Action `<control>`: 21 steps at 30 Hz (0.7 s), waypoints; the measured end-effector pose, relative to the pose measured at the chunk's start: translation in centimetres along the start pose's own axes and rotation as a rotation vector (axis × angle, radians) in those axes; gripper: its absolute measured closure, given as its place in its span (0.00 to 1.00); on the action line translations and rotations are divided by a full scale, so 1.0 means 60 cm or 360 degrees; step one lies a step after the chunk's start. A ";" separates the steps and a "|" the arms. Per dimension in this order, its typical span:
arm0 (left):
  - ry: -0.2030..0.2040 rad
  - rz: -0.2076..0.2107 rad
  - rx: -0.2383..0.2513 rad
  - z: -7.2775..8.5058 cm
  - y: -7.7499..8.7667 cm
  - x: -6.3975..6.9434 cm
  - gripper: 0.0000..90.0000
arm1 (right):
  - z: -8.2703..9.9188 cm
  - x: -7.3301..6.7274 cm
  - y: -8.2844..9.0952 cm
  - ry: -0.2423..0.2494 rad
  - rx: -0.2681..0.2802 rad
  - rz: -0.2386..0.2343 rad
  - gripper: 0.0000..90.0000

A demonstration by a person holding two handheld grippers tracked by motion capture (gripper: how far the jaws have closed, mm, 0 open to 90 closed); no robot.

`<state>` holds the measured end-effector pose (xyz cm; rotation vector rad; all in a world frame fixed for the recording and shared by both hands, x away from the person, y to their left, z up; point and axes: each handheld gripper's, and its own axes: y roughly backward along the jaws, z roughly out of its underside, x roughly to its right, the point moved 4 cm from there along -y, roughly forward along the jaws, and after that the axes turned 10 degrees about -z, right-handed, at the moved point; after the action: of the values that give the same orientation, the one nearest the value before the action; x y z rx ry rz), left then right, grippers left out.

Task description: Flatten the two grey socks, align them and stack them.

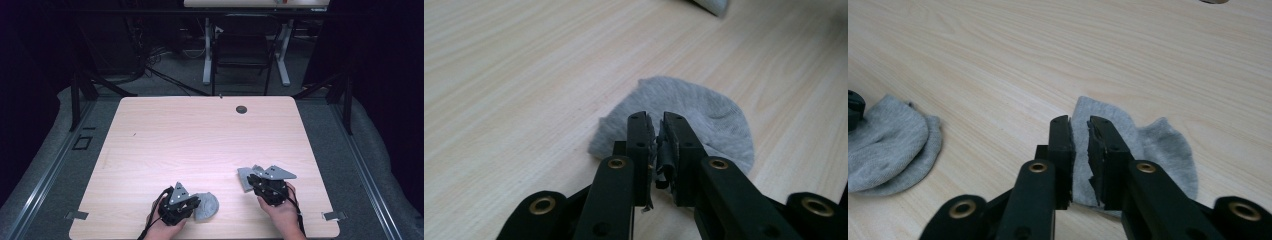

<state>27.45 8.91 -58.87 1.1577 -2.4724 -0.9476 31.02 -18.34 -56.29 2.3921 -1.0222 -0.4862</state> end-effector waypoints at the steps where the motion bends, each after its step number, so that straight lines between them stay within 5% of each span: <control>1: 0.0007 -0.0005 0.0004 -0.002 0.002 -0.004 0.89 | -0.002 0.002 0.001 -0.0001 -0.0006 0.0004 0.93; 11: 0.0046 -0.0088 0.0034 -0.015 0.015 -0.037 0.80 | -0.001 0.033 -0.007 -0.0027 -0.0094 0.0044 0.94; 21: 0.0071 -0.0145 0.0037 0.006 0.019 -0.057 0.72 | 0.004 0.053 -0.024 -0.0024 -0.0186 0.0060 0.94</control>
<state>28.84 12.20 -58.27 1.2945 -2.4202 -0.9089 33.81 -19.93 -57.70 2.2659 -1.0151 -0.5358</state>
